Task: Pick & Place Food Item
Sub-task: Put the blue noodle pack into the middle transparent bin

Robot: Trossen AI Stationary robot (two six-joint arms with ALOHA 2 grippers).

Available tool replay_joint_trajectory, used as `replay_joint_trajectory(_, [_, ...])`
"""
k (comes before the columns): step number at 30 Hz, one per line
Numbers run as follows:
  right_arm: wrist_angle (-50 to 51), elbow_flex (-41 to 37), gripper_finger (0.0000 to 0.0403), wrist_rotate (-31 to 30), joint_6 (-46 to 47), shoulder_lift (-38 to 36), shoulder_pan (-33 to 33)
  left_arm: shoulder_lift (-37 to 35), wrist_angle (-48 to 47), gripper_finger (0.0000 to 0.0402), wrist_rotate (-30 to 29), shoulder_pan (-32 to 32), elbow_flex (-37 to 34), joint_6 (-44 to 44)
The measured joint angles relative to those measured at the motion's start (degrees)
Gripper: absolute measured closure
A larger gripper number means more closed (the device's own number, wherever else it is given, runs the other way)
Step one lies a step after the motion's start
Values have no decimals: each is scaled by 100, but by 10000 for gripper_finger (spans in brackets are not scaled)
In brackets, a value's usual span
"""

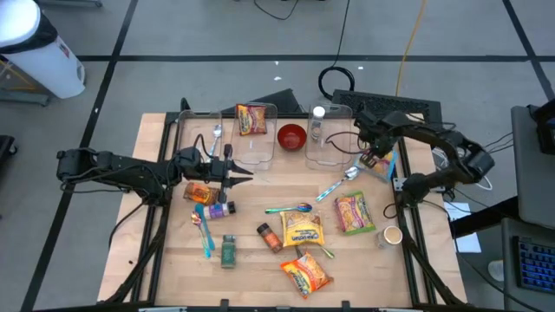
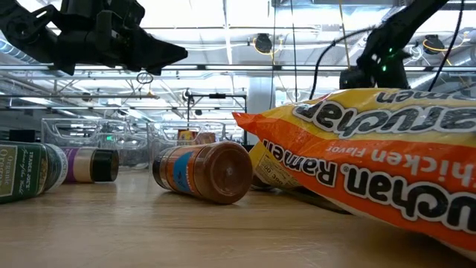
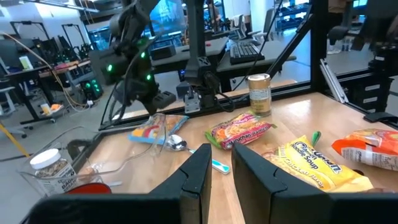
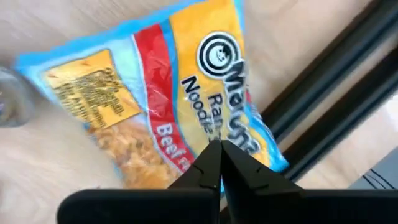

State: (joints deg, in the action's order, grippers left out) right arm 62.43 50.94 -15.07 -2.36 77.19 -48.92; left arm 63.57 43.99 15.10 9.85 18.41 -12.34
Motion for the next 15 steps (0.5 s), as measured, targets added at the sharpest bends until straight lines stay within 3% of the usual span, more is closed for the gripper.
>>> replay_joint_trajectory(7, [67,162,403,24,112,-597,105,0,4,330,-6,0,0,2])
replay_joint_trajectory(15, [69,164,402,27,189,-657,105,0,4,330,-6,0,0,41])
